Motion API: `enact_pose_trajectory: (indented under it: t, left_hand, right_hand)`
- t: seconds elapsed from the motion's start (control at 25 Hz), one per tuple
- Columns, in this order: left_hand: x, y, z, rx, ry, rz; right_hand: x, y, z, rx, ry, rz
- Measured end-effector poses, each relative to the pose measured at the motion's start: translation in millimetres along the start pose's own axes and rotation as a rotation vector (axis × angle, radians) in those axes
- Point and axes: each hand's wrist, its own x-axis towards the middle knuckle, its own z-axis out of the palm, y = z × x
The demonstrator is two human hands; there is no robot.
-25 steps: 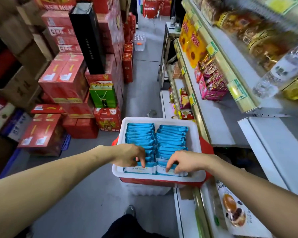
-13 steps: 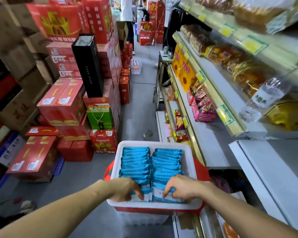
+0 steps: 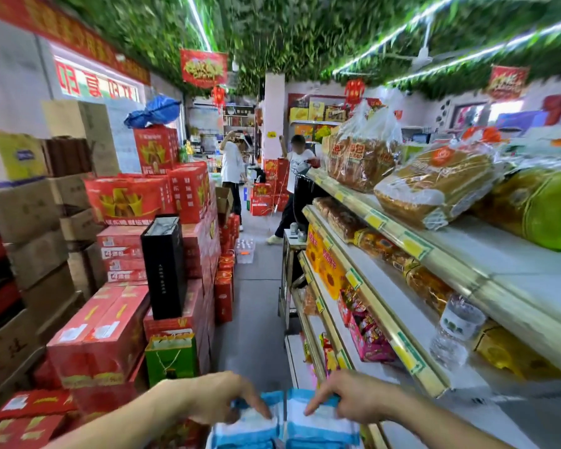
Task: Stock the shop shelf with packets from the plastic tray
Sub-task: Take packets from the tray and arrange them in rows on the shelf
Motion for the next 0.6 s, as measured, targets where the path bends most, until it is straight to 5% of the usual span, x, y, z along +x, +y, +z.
enact_pose_trajectory:
  t: [0.24,0.6]
  left_hand:
    - [5,29,-157,0.146,0.145,-0.013]
    - [35,187,-315,0.103,0.296,0.289]
  right_hand:
    - [-29,-52,-144,-0.259,0.215,-0.014]
    - [-198,-76,-291,-0.321,0.561,0.022]
